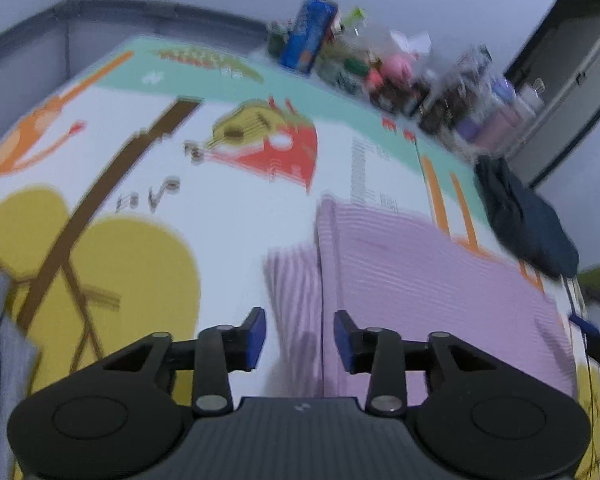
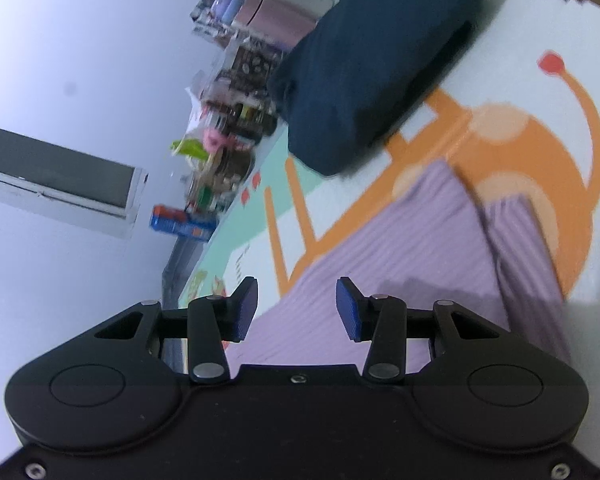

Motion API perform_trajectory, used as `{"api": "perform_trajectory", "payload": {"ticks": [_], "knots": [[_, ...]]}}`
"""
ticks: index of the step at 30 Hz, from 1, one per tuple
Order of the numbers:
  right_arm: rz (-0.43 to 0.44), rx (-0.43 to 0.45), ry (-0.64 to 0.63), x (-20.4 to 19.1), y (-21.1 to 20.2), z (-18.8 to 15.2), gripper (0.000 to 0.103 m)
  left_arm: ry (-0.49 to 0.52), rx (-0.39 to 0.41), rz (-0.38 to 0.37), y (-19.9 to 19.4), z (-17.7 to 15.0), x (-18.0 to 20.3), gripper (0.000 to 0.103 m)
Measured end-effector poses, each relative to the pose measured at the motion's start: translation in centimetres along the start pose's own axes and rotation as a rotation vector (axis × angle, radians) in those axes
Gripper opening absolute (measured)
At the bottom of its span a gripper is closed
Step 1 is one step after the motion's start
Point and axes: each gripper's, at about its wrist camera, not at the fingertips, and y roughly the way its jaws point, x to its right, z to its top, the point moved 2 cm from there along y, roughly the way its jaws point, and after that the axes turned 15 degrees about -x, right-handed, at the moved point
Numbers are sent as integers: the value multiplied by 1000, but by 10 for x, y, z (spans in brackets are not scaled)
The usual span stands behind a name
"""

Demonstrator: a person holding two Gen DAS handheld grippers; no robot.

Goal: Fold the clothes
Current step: 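Open both grippers and release the folded hem, then lower both grippers to the folded shirt's side edge and close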

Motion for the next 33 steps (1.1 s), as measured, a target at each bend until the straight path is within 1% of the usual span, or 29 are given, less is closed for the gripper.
{"api": "perform_trajectory", "payload": {"ticks": [2,3,5,7,9,14,15,16,17,18,22,24,33], "knots": [[6,-9,14,3,-1,-10,42,25,-40,-20,0,-20,2,49],[10,-13,21,6,-2,-15,42,29,-43,-29,-2,-29,2,52],[18,-16,32,9,-4,-25,42,36,-45,-47,-7,-48,3,55],[29,-18,40,13,-7,-35,42,42,-21,-52,-14,-64,4,61],[44,-21,41,16,-12,-44,42,57,-8,-66,-20,-76,5,63],[72,-14,20,19,-30,-68,42,130,-4,-105,-28,-100,12,63],[72,-8,20,20,-34,-72,43,146,-6,-116,-28,-104,13,63],[72,-2,22,22,-39,-77,52,164,-7,-133,-28,-107,15,63],[72,4,25,24,-43,-81,59,173,-7,-142,-28,-110,15,63],[72,9,30,27,-46,-84,59,180,-7,-150,-27,-112,15,63],[70,14,28,33,-57,-97,59,164,-18,-129,-21,-115,13,63],[64,15,10,32,-61,-104,59,156,-30,-138,-18,-114,12,63],[-33,41,-68,24,-77,-134,59,190,-46,-172,-13,-113,17,63]]}}
